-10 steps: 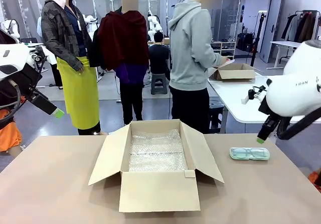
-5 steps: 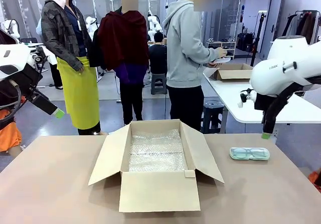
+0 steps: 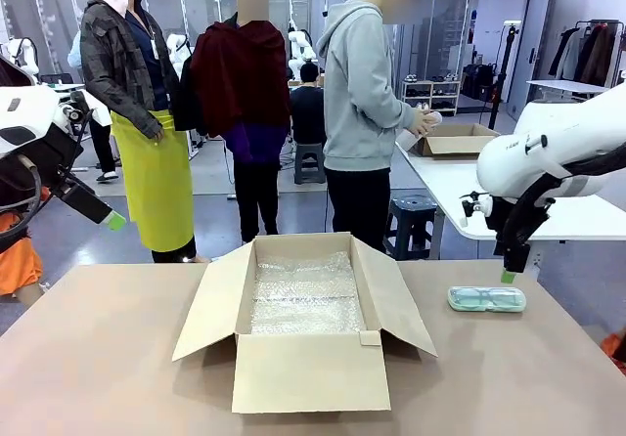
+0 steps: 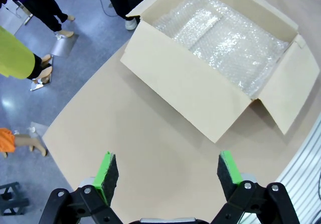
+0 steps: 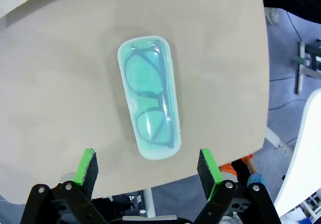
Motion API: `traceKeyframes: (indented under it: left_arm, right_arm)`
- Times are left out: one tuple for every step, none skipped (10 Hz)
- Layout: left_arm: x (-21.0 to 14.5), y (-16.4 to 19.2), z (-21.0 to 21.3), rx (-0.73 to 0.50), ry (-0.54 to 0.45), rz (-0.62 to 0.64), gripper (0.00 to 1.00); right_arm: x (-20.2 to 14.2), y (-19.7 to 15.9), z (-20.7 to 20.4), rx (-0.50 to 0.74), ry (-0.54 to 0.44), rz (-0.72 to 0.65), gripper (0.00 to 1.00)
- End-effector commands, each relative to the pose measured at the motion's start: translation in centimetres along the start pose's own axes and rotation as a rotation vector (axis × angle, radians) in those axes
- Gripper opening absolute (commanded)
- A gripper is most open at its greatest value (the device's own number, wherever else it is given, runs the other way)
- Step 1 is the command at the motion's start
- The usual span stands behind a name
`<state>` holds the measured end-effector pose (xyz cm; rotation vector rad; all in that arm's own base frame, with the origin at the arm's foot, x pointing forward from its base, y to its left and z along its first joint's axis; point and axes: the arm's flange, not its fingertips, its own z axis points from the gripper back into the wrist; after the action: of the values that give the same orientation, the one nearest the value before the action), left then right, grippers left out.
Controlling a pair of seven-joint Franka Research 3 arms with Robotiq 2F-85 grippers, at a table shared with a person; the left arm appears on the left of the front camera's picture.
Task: Pack the glasses set securely to prepare it for shipping.
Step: Place the Glasses case inside the Package Box.
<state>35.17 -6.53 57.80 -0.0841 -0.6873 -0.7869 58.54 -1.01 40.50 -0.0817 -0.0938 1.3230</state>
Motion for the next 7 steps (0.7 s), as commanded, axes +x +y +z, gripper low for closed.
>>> traceKeyframes:
  left_arm:
    - [-0.1, 0.1, 0.1, 0.004, -0.003, -0.009, 1.0]
    - [-0.1, 0.1, 0.1, 0.004, -0.003, -0.009, 1.0]
    - [-0.1, 0.1, 0.1, 0.004, -0.003, -0.009, 1.0]
    - [-0.1, 0.1, 0.1, 0.004, -0.003, -0.009, 1.0]
    - [-0.1, 0.1, 0.1, 0.004, -0.003, -0.009, 1.0]
    - [-0.1, 0.1, 0.1, 0.004, -0.003, -0.009, 1.0]
    - [-0.1, 0.1, 0.1, 0.004, -0.003, -0.009, 1.0]
  right_arm:
    - [0.0, -1.4, -0.9, 0.037, -0.023, 0.064, 1.0]
    - [-0.1, -1.6, -1.8, 0.033, -0.04, 0.099, 1.0]
    - [-0.2, -2.1, -2.6, 0.041, -0.032, 0.109, 1.0]
    - [-0.2, -2.3, -3.5, 0.073, -0.026, 0.117, 1.0]
    - [-0.1, -2.2, -4.2, 0.083, -0.014, 0.134, 1.0]
    - [0.2, -2.3, -4.8, 0.088, -0.019, 0.143, 1.0]
    - [0.5, -2.4, -5.5, 0.09, -0.024, 0.146, 1.0]
